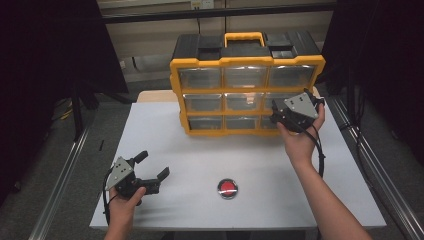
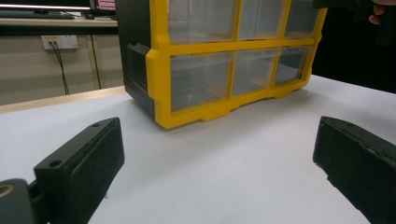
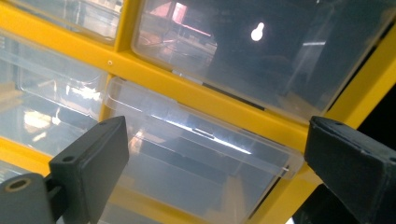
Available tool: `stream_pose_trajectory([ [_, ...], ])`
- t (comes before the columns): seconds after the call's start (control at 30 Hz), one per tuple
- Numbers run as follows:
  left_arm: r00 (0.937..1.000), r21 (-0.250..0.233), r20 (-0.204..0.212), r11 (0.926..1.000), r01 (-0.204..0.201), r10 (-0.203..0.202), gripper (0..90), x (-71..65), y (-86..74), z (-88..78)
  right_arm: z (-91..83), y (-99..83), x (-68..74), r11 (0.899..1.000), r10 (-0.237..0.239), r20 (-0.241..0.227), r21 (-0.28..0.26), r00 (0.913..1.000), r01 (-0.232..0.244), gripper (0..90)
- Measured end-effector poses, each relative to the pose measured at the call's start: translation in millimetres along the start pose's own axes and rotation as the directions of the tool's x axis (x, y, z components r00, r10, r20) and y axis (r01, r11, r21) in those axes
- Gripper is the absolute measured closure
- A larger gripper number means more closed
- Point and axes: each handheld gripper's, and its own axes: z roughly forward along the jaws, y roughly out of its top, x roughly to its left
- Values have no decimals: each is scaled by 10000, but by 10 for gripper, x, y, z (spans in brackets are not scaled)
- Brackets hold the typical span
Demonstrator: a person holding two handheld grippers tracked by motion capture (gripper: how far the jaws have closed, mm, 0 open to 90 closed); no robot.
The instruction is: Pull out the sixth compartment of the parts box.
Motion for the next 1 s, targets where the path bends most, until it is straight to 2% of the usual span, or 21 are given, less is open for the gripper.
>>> stream_pose_trajectory([
  [0.07, 10000, -29, 4, 10000, 23, -23, 22, -4, 1, 2, 0, 4, 4, 9990, -436, 110, -31, 9990, 437, 70],
  [0.17, 10000, -34, 23, 10000, 22, -22, 22, -5, 0, 4, 0, 16, 28, 9912, -1320, 191, -65, 9911, 1322, 75],
  [0.2, 10000, 39, -26, 10000, -24, 24, 22, -1, 0, 0, -2, 19, 34, 9893, -1456, 198, -37, 9892, 1457, 77],
  [0.23, 10000, 33, -29, 10000, -14, 14, 22, 0, 0, 1, -6, 27, 44, 9844, -1758, 257, -46, 9841, 1760, 78],
  [0.27, 10000, 34, -35, 10000, -19, 19, 22, 0, 0, 2, -8, 36, 59, 9750, -2213, 293, -124, 9748, 2218, 88],
  [0.3, 10000, 42, -35, 10000, -25, 25, 22, -1, 0, 2, -8, 36, 59, 9750, -2213, 293, -124, 9748, 2218, 88],
  [0.33, 10000, 38, -29, 10000, -19, 19, 22, -2, 1, 1, -7, 38, 68, 9704, -2410, 316, -114, 9700, 2414, 90],
  [0.43, 10000, 14, 8, 10000, -4, 4, 22, -3, -1, 0, -3, 41, 101, 9496, -3128, 322, -120, 9493, 3133, 120],
  [0.57, 10000, -22, -51, 10000, 23, -23, 22, -8, 0, 6, -5, 50, 125, 9132, -4064, 354, -182, 9130, 4072, 193],
  [0.63, 10000, -8, -72, 10000, -42, 41, 22, -6, 1, 4, -3, 56, 131, 8980, -4387, 338, -226, 8980, 4395, 228],
  [0.67, 10000, -24, -7, 10000, -35, 35, 22, -3, 0, 4, -1, 59, 136, 8815, -4704, 390, -249, 8816, 4715, 246],
  [0.73, 10000, -16, 3, 10000, 20, -20, 22, -4, 0, 3, 4, 59, 149, 8580, -5119, 360, -283, 8583, 5129, 275],
  [0.77, 10000, -14, 1, 10000, 6, -6, 22, -3, 0, 2, 5, 60, 157, 8424, -5369, 355, -311, 8429, 5379, 296],
  [0.8, 10000, 8, 0, 10000, -19, 19, 22, -1, 0, 0, 3, 57, 167, 8318, -5533, 323, -323, 8324, 5542, 317],
  [0.83, 10000, 5, 0, 10000, -10, 10, 22, -2, 0, 0, 2, 57, 177, 8070, -5883, 338, -394, 8079, 5893, 332],
  [0.87, 10000, -19, -1, 10000, 17, -17, 22, -4, 0, 2, 1, 51, 190, 7949, -6041, 396, -405, 7959, 6054, 343],
  [0.9, 10000, -23, 1, 10000, 15, -15, 22, -5, 0, 2, 1, 48, 202, 7785, -6248, 370, -471, 7799, 6259, 363],
  [0.97, 10000, -20, 2, 10000, 14, -14, 22, -6, 0, 2, 4, 42, 221, 7541, -6539, 307, -554, 7560, 6544, 385],
  [1.0, 10000, -18, -5, 10000, 7, -7, 22, -6, 0, 1, 6, 38, 229, 7370, -6730, 323, -557, 7390, 6736, 408],
])
